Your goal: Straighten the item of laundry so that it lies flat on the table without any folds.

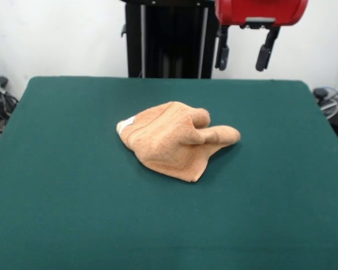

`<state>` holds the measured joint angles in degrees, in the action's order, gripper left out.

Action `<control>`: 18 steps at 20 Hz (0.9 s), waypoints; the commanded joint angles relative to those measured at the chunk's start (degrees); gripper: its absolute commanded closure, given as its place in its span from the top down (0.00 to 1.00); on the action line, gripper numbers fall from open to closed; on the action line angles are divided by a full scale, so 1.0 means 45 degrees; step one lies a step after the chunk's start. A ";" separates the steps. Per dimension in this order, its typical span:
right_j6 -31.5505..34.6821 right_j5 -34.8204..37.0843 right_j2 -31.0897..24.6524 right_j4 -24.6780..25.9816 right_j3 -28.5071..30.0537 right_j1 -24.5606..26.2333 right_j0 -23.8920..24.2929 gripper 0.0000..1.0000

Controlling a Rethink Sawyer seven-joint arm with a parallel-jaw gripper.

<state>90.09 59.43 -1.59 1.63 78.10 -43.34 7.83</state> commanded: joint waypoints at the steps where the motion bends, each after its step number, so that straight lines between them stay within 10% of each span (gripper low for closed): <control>1: 0.0101 0.2300 -0.0314 0.0930 -0.0491 0.0117 0.0041 1.00; 18: 0.0220 0.0526 -0.0471 0.0820 0.0256 0.0907 0.0298 1.00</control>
<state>90.09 62.98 -1.58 1.63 76.45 -41.40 7.96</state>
